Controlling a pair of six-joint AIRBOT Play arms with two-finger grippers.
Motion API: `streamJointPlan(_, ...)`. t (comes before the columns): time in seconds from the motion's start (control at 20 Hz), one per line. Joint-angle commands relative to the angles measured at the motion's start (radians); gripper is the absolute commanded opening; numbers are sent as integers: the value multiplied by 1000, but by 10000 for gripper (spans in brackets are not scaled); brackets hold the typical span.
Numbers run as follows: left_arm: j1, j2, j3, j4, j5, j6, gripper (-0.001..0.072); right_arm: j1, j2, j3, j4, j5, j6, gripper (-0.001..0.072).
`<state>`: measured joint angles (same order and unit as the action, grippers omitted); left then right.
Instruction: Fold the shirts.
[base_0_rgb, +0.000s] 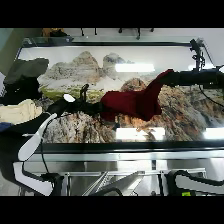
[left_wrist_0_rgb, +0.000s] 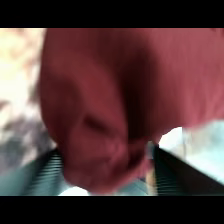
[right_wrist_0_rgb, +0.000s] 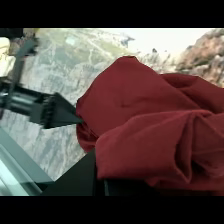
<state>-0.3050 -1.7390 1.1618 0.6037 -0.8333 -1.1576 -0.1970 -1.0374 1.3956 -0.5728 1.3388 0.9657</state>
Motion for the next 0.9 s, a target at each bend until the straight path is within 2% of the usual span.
streamJointPlan(0.0, -53, -136, 143, -2, -68, 5, 192, -1, -4, 0, 0, 2, 0, 32)
streamJointPlan(0.05, -54, -151, 176, 4, -109, 7, 17, -1, -4, 0, 0, 2, 0, 31)
streamJointPlan(0.15, -45, -144, 230, 5, -175, 4, 13, -2, 3, 0, 0, 1, -1, 32)
streamJointPlan(0.25, -24, -59, 273, 5, -250, 5, 12, -8, 34, 8, 4, -9, -1, 31)
streamJointPlan(0.45, 41, 278, 447, 6, -379, -42, 11, -91, 182, 142, 72, -68, -43, 31)
streamJointPlan(0.6, 125, 570, 666, 12, -359, -92, 12, -222, 333, 311, 57, -230, -84, 31)
streamJointPlan(0.7, 185, 710, 817, 107, -352, -140, 12, -304, 406, 397, 50, -287, -85, 31)
streamJointPlan(0.85, 260, 838, 929, 199, -439, -157, 14, -352, 462, 481, 61, -284, -107, 31)
